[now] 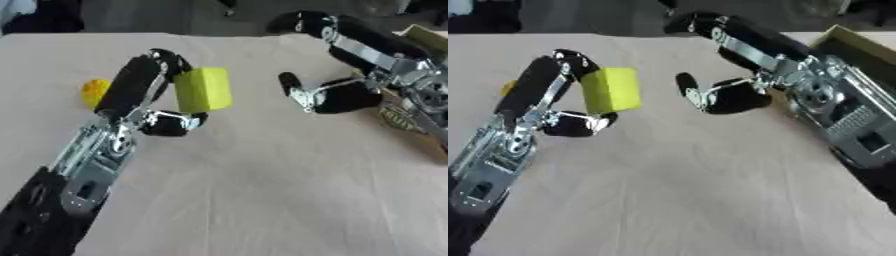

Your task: Pick up the objects with one hand, pass them to the other hand, and then place them into the box on the other side of the table.

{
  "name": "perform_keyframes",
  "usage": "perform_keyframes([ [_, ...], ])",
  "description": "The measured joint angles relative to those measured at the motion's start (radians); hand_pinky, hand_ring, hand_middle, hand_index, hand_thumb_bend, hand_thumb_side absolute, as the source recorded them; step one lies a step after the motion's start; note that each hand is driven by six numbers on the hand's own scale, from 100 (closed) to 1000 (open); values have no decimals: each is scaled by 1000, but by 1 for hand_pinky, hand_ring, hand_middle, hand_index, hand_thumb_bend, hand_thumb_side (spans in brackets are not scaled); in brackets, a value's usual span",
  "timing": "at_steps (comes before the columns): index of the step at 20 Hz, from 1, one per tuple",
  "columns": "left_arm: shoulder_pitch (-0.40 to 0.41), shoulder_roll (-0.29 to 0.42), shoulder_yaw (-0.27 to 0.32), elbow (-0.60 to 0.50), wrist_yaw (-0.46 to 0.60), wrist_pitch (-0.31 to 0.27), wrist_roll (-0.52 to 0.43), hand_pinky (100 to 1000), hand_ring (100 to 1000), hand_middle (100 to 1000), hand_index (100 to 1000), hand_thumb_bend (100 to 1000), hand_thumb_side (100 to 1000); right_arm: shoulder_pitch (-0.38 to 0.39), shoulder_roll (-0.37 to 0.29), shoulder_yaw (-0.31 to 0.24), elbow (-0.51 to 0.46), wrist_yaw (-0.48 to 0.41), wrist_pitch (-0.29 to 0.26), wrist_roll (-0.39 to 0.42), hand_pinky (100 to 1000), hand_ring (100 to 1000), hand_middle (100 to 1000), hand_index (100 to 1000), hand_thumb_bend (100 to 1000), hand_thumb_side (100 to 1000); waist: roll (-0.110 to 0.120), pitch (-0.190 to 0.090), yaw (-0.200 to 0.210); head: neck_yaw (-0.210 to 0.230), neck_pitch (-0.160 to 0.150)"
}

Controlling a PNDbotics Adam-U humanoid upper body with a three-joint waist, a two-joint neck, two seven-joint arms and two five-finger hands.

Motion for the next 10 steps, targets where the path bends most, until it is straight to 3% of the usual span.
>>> perform_keyframes([
  [4, 0, -1, 0, -2, -27, -7, -2, 592, 549, 479, 475, 399, 100, -4, 9, 5, 0, 19, 12, 9, 982, 978, 933, 942, 100, 194, 0, -1, 0, 0, 2],
  [10, 3, 0, 0, -22, -73, -10, 1, 591, 547, 481, 468, 431, 100, -15, 43, 15, 0, 62, 67, 26, 988, 985, 939, 957, 100, 194, 0, -10, -1, 0, 28],
])
